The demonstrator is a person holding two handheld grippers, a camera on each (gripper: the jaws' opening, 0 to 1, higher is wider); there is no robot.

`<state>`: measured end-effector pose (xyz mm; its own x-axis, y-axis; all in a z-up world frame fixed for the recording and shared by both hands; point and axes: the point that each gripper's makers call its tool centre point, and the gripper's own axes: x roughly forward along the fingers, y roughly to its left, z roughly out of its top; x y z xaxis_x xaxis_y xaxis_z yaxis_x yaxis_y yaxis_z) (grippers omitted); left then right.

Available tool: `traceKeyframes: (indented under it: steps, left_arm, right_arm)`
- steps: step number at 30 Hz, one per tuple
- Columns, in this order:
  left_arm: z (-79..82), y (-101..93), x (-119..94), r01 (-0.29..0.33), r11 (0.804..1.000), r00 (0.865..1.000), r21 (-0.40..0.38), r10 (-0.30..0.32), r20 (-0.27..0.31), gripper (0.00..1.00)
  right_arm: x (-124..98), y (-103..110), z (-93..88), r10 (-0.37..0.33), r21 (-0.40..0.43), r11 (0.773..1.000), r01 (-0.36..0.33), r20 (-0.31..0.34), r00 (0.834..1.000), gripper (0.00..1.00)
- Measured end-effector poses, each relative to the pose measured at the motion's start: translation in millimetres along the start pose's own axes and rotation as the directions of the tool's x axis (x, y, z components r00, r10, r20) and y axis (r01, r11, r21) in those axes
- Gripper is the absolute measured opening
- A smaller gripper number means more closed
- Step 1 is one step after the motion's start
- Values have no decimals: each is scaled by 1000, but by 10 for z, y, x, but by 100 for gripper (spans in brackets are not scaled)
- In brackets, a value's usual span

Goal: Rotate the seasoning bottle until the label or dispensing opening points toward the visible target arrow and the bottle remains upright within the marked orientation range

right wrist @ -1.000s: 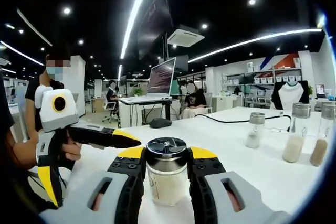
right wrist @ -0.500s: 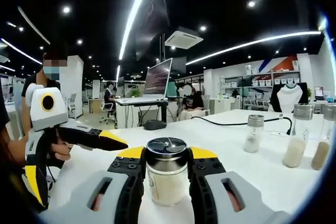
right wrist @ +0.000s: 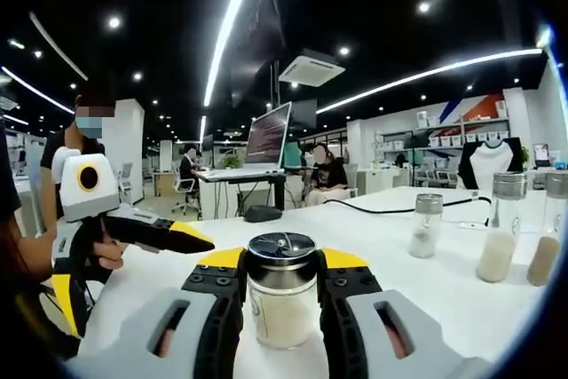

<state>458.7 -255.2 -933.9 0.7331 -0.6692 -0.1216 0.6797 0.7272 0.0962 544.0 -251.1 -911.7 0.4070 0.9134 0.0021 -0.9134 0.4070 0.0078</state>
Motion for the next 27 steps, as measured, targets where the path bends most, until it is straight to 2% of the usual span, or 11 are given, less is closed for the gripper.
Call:
traceKeyframes:
  steps: [6,13,17,19,21,22,24,27]
  left_arm:
    - [-23,-35,32,13,1000,1000,11,-13,-8,100]
    - [-39,-2,30,7,1000,1000,-11,-7,3,100]
    - [-53,3,34,7,1000,1000,1,-7,-3,100]
    - [-58,6,38,8,1000,1000,-3,-8,-5,100]
    - [-61,3,44,11,1000,1000,-6,-11,-6,100]
    - [-61,-3,46,13,1000,1000,-6,-13,-7,100]
    - [-55,-17,45,14,1000,1000,-1,-14,-7,100]
    - [-48,-21,45,15,1000,1000,0,-15,-6,100]
  right_arm:
    - [20,-14,9,5,2,1000,-5,4,1000,29]
    - [36,-19,14,13,3,1000,-13,18,1000,29]
    - [36,-16,12,10,-21,1000,-10,11,1000,29]
    - [31,-27,-22,1,-22,1000,-2,-15,1000,35]
    - [36,-41,-10,-6,-17,1000,6,-5,1000,51]
    - [36,-43,2,-9,-4,1000,9,1,1000,53]
    - [6,-34,31,-7,-9,1000,7,6,1000,47]
    - [-26,-46,129,-12,-19,1000,13,34,999,49]
